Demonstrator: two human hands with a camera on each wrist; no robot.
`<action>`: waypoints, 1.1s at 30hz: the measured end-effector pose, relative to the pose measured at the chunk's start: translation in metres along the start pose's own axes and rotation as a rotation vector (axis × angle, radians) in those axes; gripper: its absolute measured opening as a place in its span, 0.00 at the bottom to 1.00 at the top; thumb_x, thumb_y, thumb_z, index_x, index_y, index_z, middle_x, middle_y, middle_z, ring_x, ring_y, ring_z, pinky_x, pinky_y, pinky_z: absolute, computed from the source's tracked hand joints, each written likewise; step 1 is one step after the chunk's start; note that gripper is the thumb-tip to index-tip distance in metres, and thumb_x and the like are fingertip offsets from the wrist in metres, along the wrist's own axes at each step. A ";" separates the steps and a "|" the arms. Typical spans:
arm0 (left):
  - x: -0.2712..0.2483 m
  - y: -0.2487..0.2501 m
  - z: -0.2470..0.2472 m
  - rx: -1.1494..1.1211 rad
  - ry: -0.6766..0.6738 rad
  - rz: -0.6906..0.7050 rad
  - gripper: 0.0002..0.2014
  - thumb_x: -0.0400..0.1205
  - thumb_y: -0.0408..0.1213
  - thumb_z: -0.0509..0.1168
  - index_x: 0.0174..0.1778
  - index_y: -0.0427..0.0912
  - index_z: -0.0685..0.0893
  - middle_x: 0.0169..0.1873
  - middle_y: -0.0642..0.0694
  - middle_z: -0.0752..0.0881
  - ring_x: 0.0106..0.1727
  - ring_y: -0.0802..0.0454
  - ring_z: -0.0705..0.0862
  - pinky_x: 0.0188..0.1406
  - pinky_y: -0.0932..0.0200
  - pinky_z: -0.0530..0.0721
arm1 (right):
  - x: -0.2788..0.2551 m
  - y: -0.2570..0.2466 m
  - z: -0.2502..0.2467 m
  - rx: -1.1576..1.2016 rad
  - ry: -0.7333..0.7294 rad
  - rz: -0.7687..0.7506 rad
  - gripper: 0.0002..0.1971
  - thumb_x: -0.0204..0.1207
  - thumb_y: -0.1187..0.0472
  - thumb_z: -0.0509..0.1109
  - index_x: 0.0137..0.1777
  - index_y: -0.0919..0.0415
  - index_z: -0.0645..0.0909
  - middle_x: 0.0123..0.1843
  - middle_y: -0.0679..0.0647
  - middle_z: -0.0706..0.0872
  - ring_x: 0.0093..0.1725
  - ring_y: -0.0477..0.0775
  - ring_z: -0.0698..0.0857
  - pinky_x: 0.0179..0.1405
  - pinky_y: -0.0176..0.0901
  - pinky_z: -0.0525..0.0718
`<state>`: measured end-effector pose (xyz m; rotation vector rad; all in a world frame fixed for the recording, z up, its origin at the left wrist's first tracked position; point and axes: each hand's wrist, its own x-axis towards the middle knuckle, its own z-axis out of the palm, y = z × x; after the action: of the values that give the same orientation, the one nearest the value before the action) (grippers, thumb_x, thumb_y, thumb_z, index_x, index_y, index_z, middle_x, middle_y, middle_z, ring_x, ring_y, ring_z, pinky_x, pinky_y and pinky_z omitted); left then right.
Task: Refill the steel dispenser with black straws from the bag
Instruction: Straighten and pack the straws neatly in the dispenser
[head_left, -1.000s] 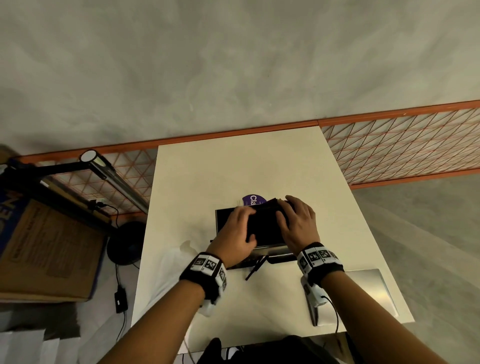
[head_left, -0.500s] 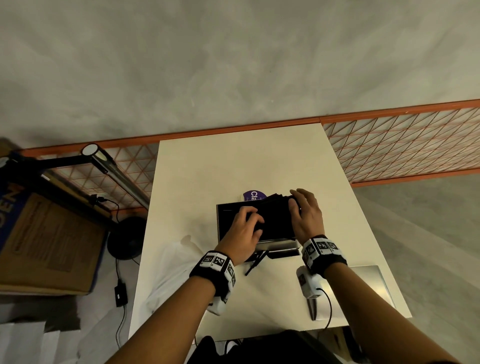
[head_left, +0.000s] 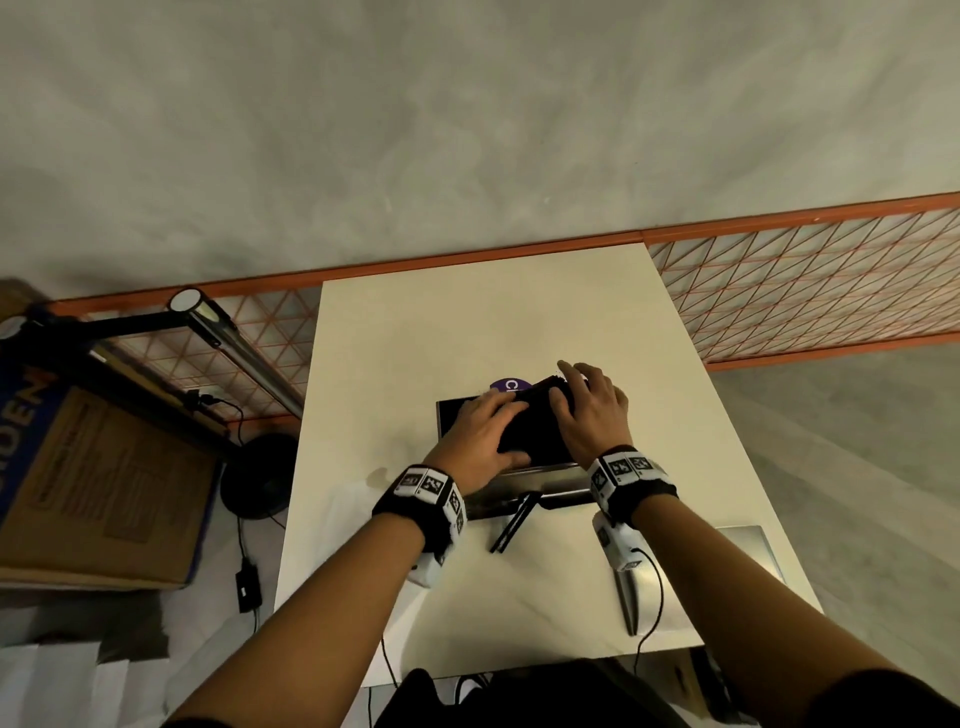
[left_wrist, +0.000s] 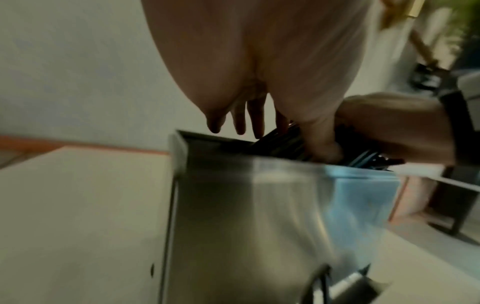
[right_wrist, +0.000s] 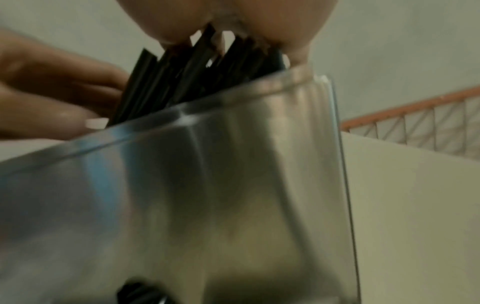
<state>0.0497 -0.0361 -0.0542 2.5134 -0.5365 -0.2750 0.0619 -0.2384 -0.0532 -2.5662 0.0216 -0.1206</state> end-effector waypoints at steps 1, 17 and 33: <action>0.004 0.000 -0.004 0.030 0.021 0.017 0.37 0.81 0.45 0.74 0.85 0.47 0.68 0.84 0.47 0.65 0.84 0.43 0.63 0.85 0.43 0.64 | 0.000 -0.002 -0.002 -0.042 -0.009 -0.028 0.29 0.80 0.40 0.50 0.78 0.48 0.69 0.77 0.55 0.72 0.77 0.56 0.70 0.78 0.67 0.62; -0.024 0.003 0.030 0.139 -0.076 0.008 0.52 0.75 0.54 0.78 0.87 0.49 0.52 0.90 0.50 0.44 0.91 0.48 0.45 0.89 0.36 0.49 | -0.033 -0.001 -0.012 0.049 0.116 -0.268 0.24 0.80 0.54 0.61 0.76 0.58 0.72 0.72 0.56 0.78 0.71 0.56 0.75 0.76 0.61 0.68; 0.005 -0.004 0.013 0.382 -0.168 0.008 0.61 0.71 0.69 0.69 0.89 0.53 0.37 0.90 0.54 0.47 0.90 0.38 0.42 0.86 0.29 0.43 | -0.066 -0.024 -0.019 0.118 0.048 -0.385 0.10 0.76 0.61 0.59 0.37 0.56 0.79 0.30 0.46 0.82 0.27 0.50 0.76 0.45 0.49 0.76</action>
<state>0.0511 -0.0413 -0.0671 2.8718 -0.7239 -0.4164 -0.0053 -0.2260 -0.0302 -2.4198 -0.4489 -0.3181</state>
